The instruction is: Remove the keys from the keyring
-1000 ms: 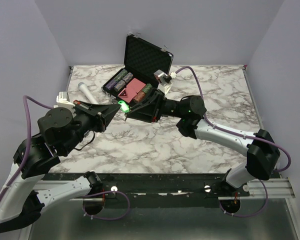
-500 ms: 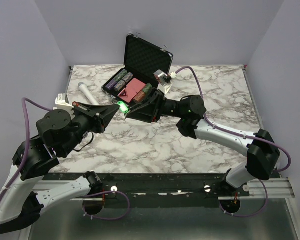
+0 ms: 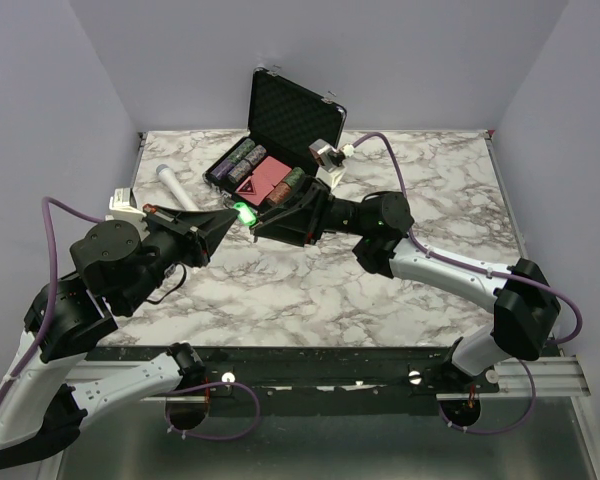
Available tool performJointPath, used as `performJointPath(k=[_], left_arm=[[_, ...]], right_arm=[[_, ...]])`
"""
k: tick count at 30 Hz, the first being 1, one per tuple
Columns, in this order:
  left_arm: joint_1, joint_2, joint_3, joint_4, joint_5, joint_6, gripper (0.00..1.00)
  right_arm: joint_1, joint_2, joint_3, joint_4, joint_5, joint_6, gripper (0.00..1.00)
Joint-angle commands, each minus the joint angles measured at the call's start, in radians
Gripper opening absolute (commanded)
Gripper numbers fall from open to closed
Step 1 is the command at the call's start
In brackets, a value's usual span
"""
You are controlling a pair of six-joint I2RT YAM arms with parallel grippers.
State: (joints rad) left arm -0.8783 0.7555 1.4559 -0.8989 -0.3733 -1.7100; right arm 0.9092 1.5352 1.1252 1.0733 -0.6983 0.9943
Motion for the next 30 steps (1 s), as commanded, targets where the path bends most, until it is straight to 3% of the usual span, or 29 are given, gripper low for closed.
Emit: performJointPath(k=[1,11,20,26,30], left_arm=[[0.004,-0.001,0.0,-0.005,0.002,-0.008,0.0],[0.004,-0.005,-0.012,0.0,0.004,-0.013,0.0],[0.002,-0.01,-0.023,0.003,-0.004,-0.017,0.0],[0.004,-0.007,-0.026,0.005,-0.004,-0.017,0.0],[0.004,-0.01,-0.028,0.008,-0.007,-0.019,0.0]], right_arm=[[0.007,-0.02,0.01,0.056,-0.018,0.007,0.36],[0.007,-0.015,0.019,0.073,-0.02,0.024,0.35],[0.007,-0.009,0.019,0.088,-0.023,0.041,0.41],[0.007,-0.007,0.016,0.091,-0.02,0.046,0.35],[0.008,-0.007,0.008,0.093,-0.023,0.049,0.37]])
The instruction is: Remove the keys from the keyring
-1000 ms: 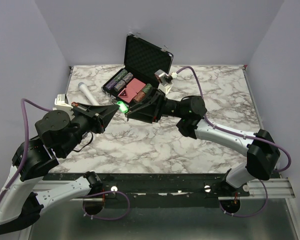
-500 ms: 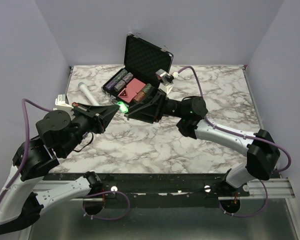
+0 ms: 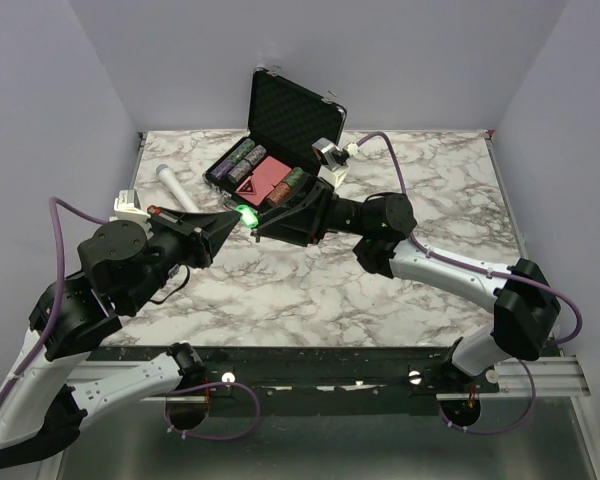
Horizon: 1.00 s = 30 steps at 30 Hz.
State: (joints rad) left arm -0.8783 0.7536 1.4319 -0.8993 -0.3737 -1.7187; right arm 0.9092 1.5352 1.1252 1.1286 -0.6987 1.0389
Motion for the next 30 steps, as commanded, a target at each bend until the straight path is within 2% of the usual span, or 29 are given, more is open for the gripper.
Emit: performJointPath(k=[1,30], left_arm=[[0.004,-0.008,-0.005,0.008,-0.007,-0.01,0.0],[0.004,-0.007,0.013,0.016,-0.008,-0.007,0.0]], right_arm=[[0.007,-0.006,0.005,0.037,-0.022,0.004,0.38],[0.007,0.016,-0.013,0.017,-0.033,0.006,0.36]])
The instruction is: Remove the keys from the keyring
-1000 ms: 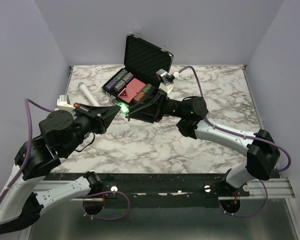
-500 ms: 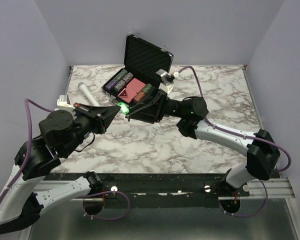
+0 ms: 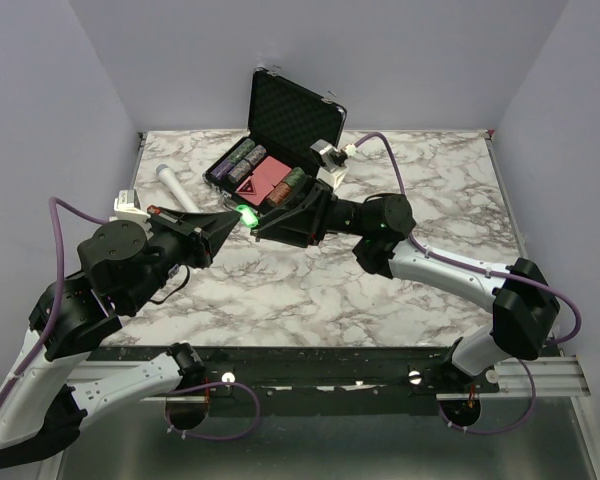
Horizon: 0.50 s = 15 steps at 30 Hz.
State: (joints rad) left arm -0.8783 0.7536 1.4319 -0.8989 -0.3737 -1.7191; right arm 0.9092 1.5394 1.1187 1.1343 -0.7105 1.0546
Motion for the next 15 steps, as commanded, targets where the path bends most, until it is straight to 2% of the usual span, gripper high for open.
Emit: performJointPath(k=[1,15], left_arm=[[0.004,-0.007,0.015,0.014,-0.008,-0.008,0.0],[0.002,-0.013,-0.001,0.026,-0.016,-0.011,0.0]], right_arm=[[0.007,0.013,-0.005,0.01,-0.023,-0.011,0.35],[0.007,0.01,-0.013,-0.013,-0.026,-0.024,0.32]])
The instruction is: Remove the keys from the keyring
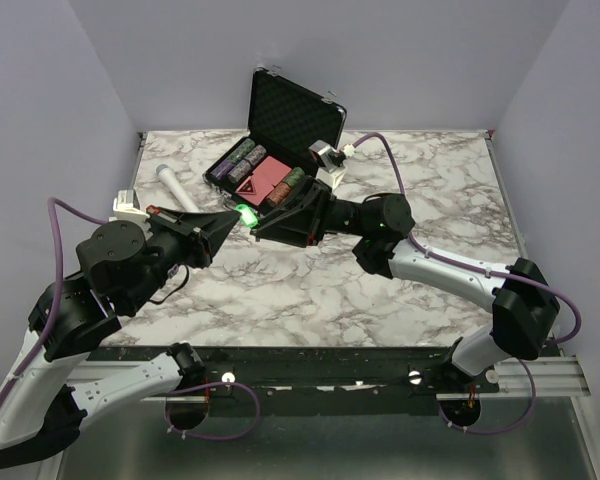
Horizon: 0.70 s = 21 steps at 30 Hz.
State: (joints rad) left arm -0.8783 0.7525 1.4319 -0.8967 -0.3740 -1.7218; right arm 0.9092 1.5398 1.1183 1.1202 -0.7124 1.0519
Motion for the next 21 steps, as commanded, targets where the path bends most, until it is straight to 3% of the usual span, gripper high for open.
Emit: performJointPath(k=[1,21], left_arm=[[0.004,-0.013,-0.002,0.024,-0.016,-0.009,0.0],[0.004,-0.018,-0.011,0.03,-0.008,-0.015,0.0]], right_arm=[[0.007,0.008,-0.014,0.0,-0.024,-0.023,0.32],[0.008,-0.009,0.008,-0.03,-0.018,-0.056,0.34]])
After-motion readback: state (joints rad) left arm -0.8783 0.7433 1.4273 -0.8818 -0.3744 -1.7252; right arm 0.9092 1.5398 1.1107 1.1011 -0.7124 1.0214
